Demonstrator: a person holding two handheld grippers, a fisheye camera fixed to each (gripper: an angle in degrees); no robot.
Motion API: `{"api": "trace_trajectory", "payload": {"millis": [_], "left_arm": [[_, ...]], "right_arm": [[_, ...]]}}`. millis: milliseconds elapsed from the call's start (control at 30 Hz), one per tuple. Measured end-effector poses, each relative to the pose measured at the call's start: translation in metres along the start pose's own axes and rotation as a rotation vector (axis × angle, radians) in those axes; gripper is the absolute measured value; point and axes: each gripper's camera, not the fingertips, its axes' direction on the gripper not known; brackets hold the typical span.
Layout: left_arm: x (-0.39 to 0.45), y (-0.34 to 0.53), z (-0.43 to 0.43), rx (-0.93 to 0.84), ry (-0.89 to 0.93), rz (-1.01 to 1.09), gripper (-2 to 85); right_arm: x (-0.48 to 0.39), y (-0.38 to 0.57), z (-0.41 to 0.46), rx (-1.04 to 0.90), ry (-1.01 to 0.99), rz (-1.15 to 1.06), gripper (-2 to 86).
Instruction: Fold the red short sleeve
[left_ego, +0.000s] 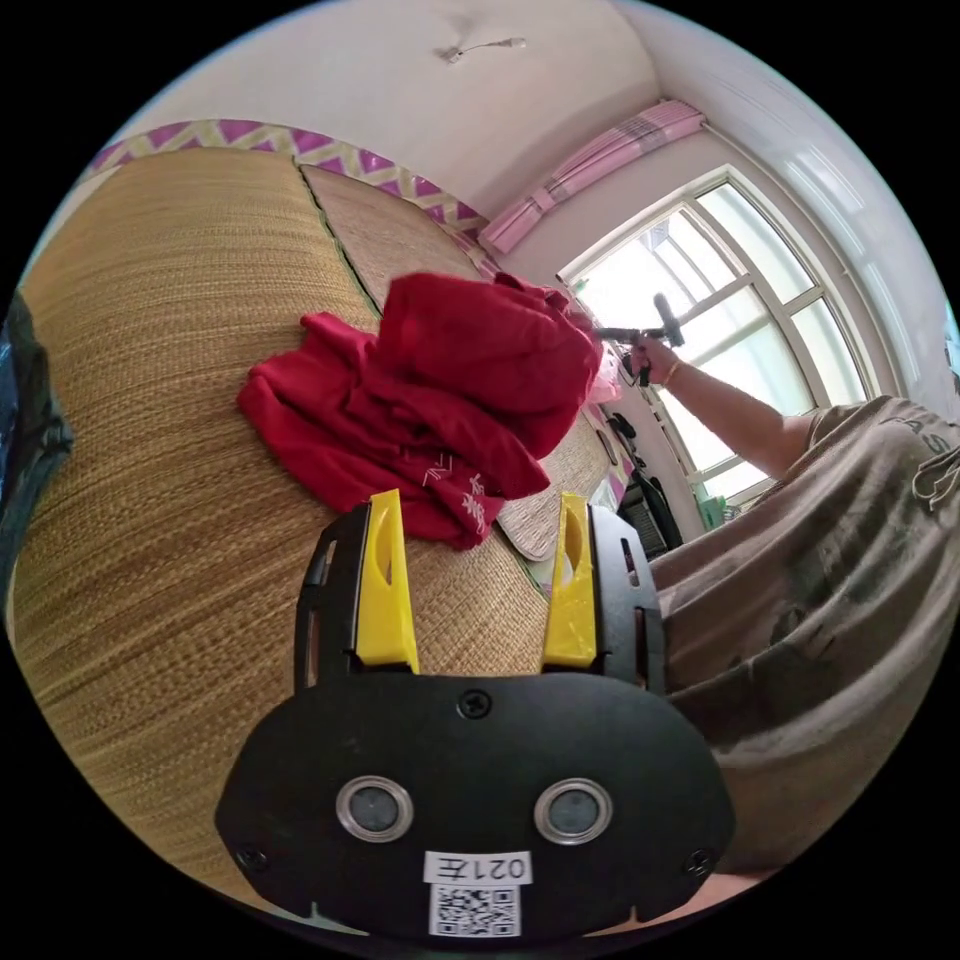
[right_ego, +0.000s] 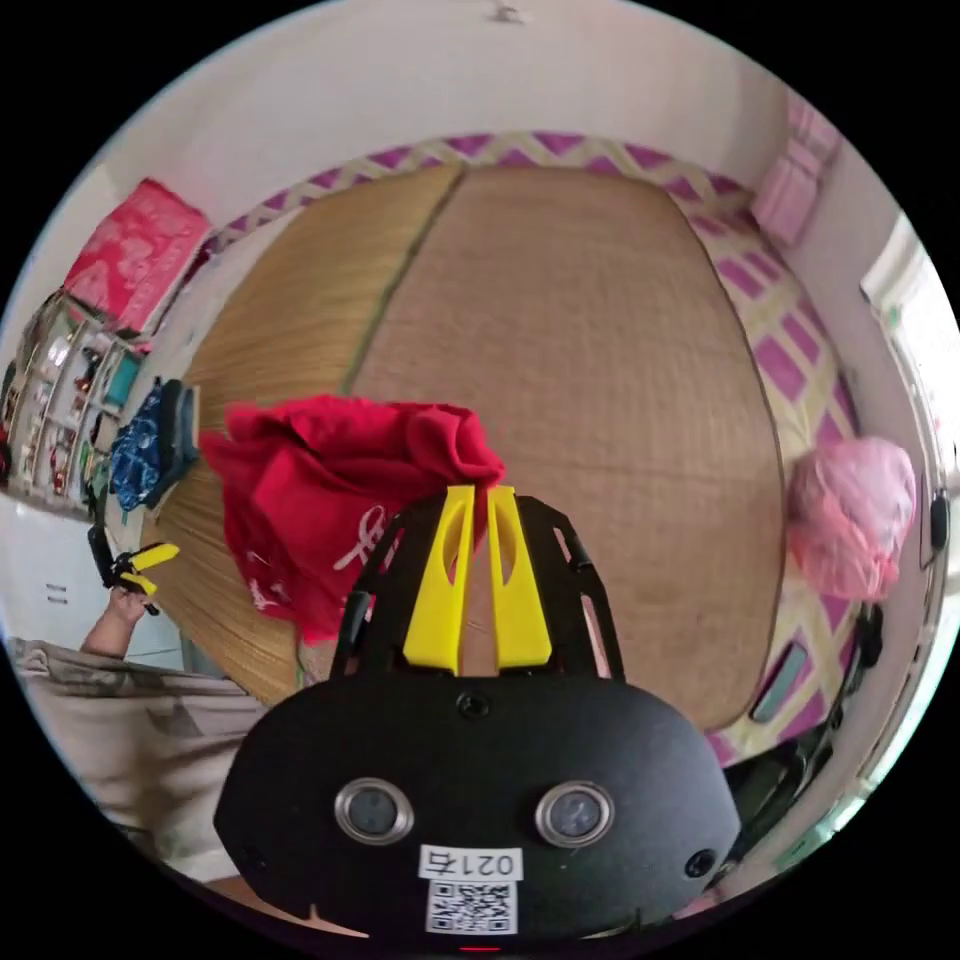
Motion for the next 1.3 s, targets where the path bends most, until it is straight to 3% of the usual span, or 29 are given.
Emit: {"api": "trace_trajectory", "payload": {"millis": [100,167,300,433,667,733,800,900,1033,1167,1300], "left_arm": [[0.017,-0.031,0.007,-0.008,-0.025,-0.024,21.0],[0.029,-0.047,0.01,-0.005,-0.046,-0.039,21.5],[0.057,-0.088,0.032,-0.035,-0.061,-0.041,23.1],[0.073,-0.126,0.052,-0.051,-0.057,-0.054,23.6],[0.101,-0.191,0.052,-0.048,-0.061,-0.061,23.4],[0.11,-0.207,0.053,-0.066,-0.052,-0.035,23.3],[0.128,-0.233,0.053,-0.059,-0.004,0.013,22.8],[0.173,-0.272,0.061,-0.055,0.065,0.2,21.8],[0.2,-0.308,0.121,-0.181,0.108,0.298,20.6],[0.137,-0.303,0.189,-0.439,0.055,0.149,18.6],[0.072,-0.302,0.107,-0.443,-0.085,0.142,6.2]], "right_arm": [[0.053,0.022,0.08,-0.185,0.151,0.186,3.7],[0.06,0.024,0.105,-0.137,0.153,0.229,5.6],[-0.021,-0.02,0.163,-0.026,0.017,-0.101,8.6],[-0.135,-0.061,0.235,-0.032,-0.142,-0.447,11.5],[-0.248,-0.089,0.389,-0.176,-0.237,-0.626,15.1],[-0.286,-0.074,0.444,-0.199,-0.105,-0.713,9.3],[-0.287,-0.072,0.462,-0.154,-0.093,-0.67,3.1],[-0.229,-0.085,0.451,-0.035,-0.318,-0.423,1.7],[-0.158,-0.067,0.424,0.086,-0.405,-0.283,1.0],[-0.128,-0.034,0.406,0.192,-0.469,-0.207,0.9],[-0.127,0.011,0.405,0.275,-0.489,-0.202,0.9]]}}
